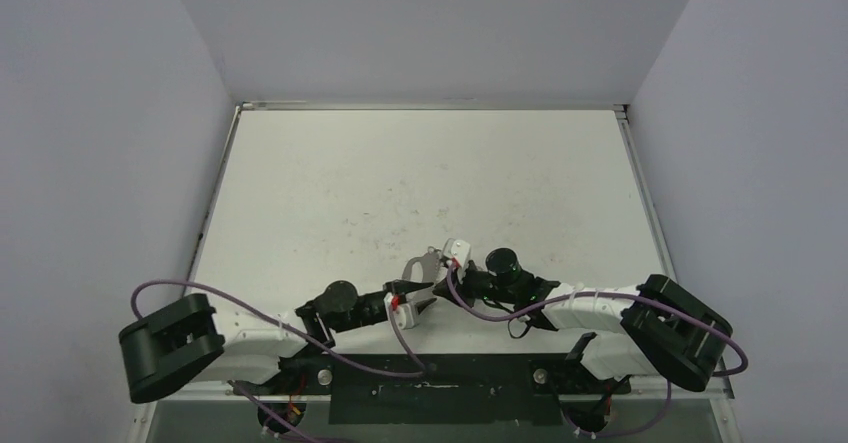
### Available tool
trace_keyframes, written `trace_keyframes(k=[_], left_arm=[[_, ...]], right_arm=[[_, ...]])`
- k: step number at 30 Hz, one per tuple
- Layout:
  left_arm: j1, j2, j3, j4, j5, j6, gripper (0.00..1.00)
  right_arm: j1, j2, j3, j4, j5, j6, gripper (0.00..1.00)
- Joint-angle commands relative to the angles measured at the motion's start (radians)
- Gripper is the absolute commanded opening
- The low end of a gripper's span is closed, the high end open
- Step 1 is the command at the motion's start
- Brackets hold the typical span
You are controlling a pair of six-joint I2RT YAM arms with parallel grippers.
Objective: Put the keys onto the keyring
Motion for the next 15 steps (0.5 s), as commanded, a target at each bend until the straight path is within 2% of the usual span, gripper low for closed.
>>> trace_keyframes(k=[1, 5, 8, 15], left_arm=[[0.038, -0.224, 0.054, -0.365, -0.023, -0.028, 0.31], [0.151, -0.366, 0.037, -0.488, 0.131, -0.062, 0.31], [0.236, -0.41, 0.028, -0.523, 0.256, -0.094, 0.32], [0.279, -0.32, 0.031, -0.475, 0.384, -0.105, 0.33]], right_arm=[[-0.019, 0.03, 0.025, 0.17, -0.137, -0.051, 0.0], [-0.031, 0.058, 0.034, 0.226, -0.236, -0.047, 0.0], [-0.035, 0.069, 0.032, 0.287, -0.285, -0.024, 0.0], [-0.035, 0.078, 0.009, 0.437, -0.352, 0.05, 0.0]])
